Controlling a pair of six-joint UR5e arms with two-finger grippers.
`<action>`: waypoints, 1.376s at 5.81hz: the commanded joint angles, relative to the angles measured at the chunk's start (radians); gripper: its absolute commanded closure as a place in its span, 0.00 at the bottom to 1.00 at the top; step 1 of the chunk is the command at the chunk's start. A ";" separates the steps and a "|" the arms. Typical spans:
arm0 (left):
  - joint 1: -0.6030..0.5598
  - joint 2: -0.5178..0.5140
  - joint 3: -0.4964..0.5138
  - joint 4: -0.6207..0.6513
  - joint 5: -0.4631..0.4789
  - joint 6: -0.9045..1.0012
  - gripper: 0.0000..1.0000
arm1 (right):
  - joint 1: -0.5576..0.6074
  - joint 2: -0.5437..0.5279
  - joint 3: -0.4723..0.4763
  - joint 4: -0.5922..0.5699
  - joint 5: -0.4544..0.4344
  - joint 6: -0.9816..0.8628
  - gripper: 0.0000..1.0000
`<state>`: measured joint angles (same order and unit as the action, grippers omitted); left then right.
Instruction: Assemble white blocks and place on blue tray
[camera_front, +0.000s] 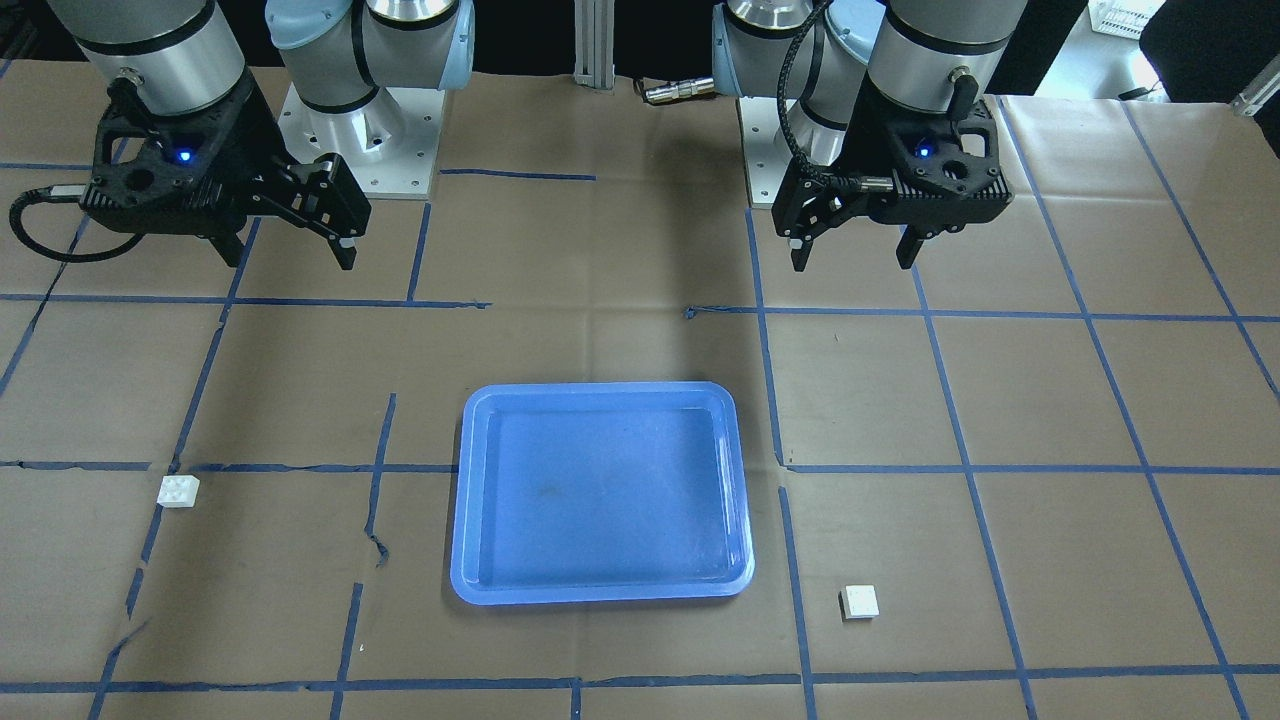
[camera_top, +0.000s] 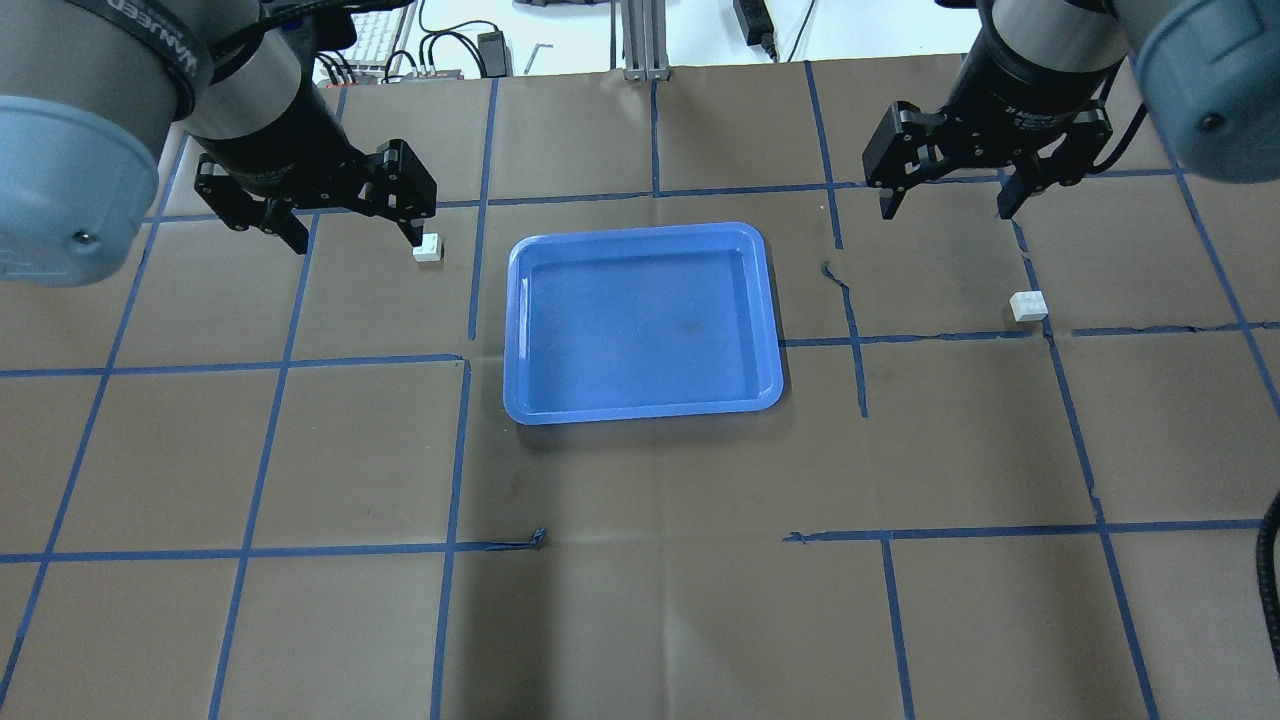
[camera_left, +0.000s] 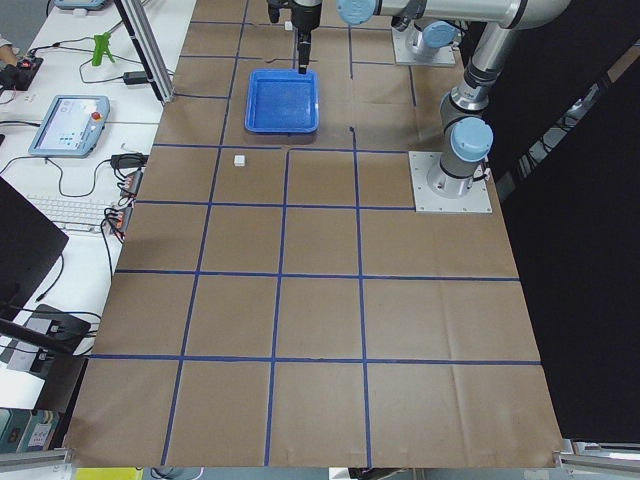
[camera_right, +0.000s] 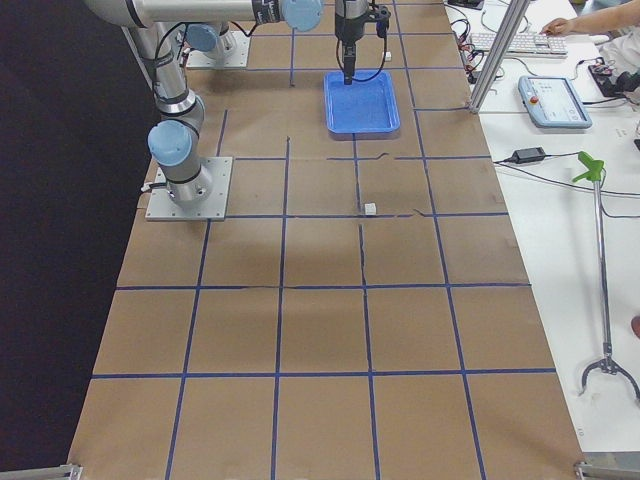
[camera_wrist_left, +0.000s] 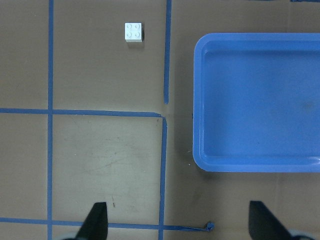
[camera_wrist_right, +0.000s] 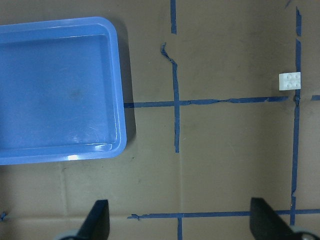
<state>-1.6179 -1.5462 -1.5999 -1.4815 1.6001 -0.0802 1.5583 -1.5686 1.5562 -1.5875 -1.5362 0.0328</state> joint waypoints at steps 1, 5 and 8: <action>0.000 0.000 0.000 0.000 0.000 0.000 0.01 | -0.006 -0.002 0.001 0.009 0.004 -0.001 0.00; 0.015 -0.011 -0.050 0.036 0.000 0.193 0.01 | -0.003 -0.004 0.011 -0.003 0.007 0.002 0.00; 0.168 -0.220 -0.086 0.247 0.001 0.232 0.01 | 0.002 -0.007 0.033 -0.005 0.007 -0.045 0.00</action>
<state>-1.4963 -1.6828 -1.6858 -1.3113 1.6001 0.1421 1.5581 -1.5751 1.5836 -1.5916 -1.5321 0.0152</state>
